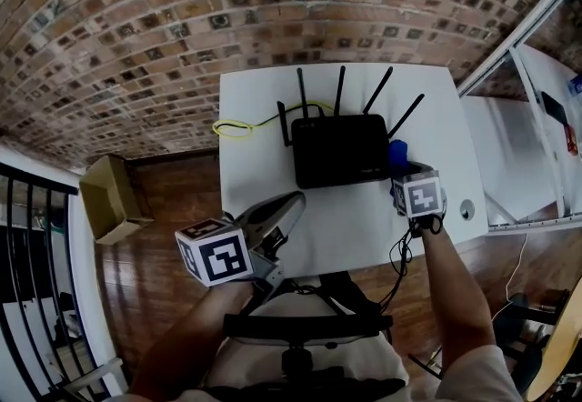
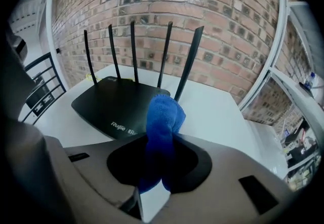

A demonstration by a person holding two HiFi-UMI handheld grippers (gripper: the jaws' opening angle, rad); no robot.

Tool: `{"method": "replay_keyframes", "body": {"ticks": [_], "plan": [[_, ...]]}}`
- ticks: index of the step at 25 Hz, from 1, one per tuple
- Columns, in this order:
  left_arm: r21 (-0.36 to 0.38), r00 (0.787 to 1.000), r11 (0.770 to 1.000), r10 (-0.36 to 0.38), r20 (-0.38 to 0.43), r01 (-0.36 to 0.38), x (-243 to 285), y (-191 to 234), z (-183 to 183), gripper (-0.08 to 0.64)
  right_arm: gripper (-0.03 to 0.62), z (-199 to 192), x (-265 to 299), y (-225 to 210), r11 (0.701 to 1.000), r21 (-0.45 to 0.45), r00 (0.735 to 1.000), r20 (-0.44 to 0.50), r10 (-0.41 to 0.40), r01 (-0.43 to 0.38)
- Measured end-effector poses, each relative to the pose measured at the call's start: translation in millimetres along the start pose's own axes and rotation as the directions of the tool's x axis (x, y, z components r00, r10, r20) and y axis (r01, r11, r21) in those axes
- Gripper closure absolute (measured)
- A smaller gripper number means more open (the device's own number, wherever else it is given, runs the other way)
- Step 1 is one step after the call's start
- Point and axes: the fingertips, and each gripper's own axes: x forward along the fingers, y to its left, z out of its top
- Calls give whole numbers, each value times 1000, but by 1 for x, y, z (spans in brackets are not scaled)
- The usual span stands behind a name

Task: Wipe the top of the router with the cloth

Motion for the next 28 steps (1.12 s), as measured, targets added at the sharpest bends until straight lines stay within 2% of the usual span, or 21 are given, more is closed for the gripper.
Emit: {"method": "replay_keyframes", "body": {"ticks": [5, 13, 17, 28], "plan": [[2, 1000, 1000, 8, -8, -8, -5, 1, -3, 541, 489, -10, 5, 12, 999, -32, 1000, -14, -5, 4], [0, 1000, 1000, 11, -5, -11, -17, 5, -4, 541, 489, -8, 5, 24, 999, -40, 1000, -17, -27, 26], [-5, 1000, 1000, 8, -2, -8, -21, 7, -1, 543, 489, -1, 6, 41, 996, -81, 999, -6, -31, 31], [-18, 1000, 1000, 8, -11, -9, -36, 23, -2, 541, 489, 12, 11, 94, 998, -54, 999, 6, 41, -41]]}}
